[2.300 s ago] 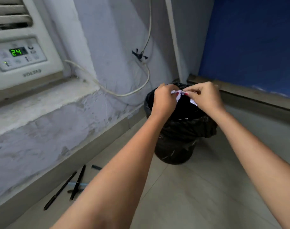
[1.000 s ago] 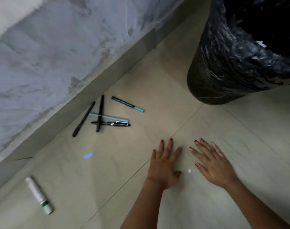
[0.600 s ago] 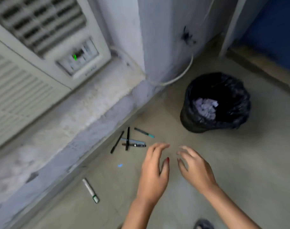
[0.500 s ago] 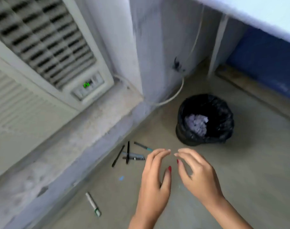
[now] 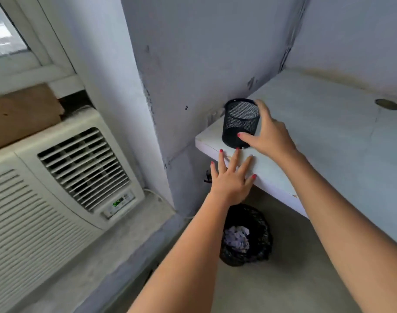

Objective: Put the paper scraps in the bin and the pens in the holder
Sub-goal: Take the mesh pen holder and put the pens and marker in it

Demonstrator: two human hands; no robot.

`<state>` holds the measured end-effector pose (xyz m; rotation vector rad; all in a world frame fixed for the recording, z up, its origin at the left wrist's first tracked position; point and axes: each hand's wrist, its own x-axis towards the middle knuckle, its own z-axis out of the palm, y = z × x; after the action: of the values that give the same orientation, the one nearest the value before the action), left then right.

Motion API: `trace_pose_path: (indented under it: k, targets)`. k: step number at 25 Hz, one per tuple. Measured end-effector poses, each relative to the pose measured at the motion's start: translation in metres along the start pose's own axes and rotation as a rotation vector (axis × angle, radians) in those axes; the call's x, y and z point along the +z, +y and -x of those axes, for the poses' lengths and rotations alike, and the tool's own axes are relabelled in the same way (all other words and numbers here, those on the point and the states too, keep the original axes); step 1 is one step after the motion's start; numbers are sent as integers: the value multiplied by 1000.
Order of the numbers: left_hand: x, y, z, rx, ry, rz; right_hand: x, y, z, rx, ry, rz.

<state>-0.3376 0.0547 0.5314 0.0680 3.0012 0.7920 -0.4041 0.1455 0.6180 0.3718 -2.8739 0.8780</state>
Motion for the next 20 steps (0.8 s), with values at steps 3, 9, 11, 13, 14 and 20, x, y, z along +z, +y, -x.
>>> trace_pose_path:
  k: [3,9,11,13,14,20]
  targets:
    - [10,-7,21,80,145,45,10,9,1,-70,105,-84]
    - [103,-121,160,-254,352,283,92,12,124,-338,97,-356]
    - [169,-180,214,-442,260,278,177,49,178,-380,-125,-231]
    - [238,-239,256,-589,207,257,276,98,231,-348,-351,-169]
    - [275,-267,276,-647,167,235,330,127,262,-306,-476,-137]
    - [428,-406,314,-628,54,79,538,234,389,-466,-914,16]
